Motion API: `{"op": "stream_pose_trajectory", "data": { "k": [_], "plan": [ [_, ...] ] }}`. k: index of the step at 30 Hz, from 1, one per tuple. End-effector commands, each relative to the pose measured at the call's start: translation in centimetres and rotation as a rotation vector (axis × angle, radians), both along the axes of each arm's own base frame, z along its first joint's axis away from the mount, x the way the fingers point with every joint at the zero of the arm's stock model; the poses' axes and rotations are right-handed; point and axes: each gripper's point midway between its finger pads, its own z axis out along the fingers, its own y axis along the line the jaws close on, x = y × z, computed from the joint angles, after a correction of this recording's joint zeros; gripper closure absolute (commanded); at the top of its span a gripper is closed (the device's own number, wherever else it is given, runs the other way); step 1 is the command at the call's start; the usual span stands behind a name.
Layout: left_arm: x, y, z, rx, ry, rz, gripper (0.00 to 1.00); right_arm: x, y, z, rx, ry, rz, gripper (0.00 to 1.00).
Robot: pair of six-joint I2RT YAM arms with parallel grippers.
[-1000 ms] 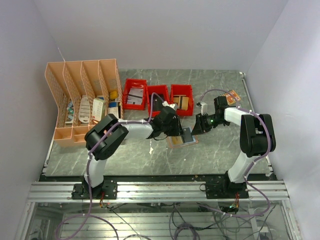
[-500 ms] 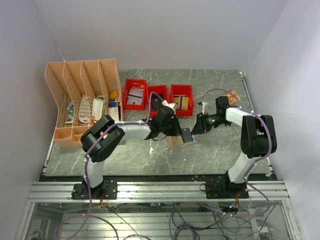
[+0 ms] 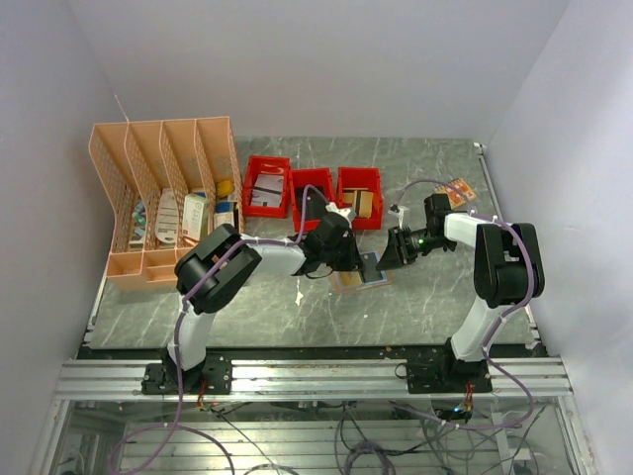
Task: Put the credit cards into the card holder
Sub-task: Turn over the card slot in the card holder.
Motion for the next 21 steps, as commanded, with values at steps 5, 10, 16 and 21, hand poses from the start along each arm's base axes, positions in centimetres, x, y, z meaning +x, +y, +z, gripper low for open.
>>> {"op": "stream_pose_trajectory", "data": {
  "k": [5, 10, 16, 21],
  "plan": [
    [-0.4, 0.9, -2.1, 0.073, 0.026, -0.005, 0.93, 0.4, 0.1, 0.2, 0.017, 0.001, -0.002, 0.68],
    [-0.8, 1.6, -2.6, 0.085, 0.036, 0.001, 0.93, 0.4, -0.1, -0.1, 0.001, 0.006, -0.009, 0.67],
    [-0.7, 1.9, -2.5, 0.085, 0.032, 0.005, 0.93, 0.6, -0.6, -0.2, -0.032, -0.012, -0.024, 0.66],
    [-0.6, 1.5, -1.8, 0.057, 0.024, -0.002, 0.93, 0.4, -0.7, -0.9, -0.044, 0.016, -0.022, 0.66]
  ]
}}
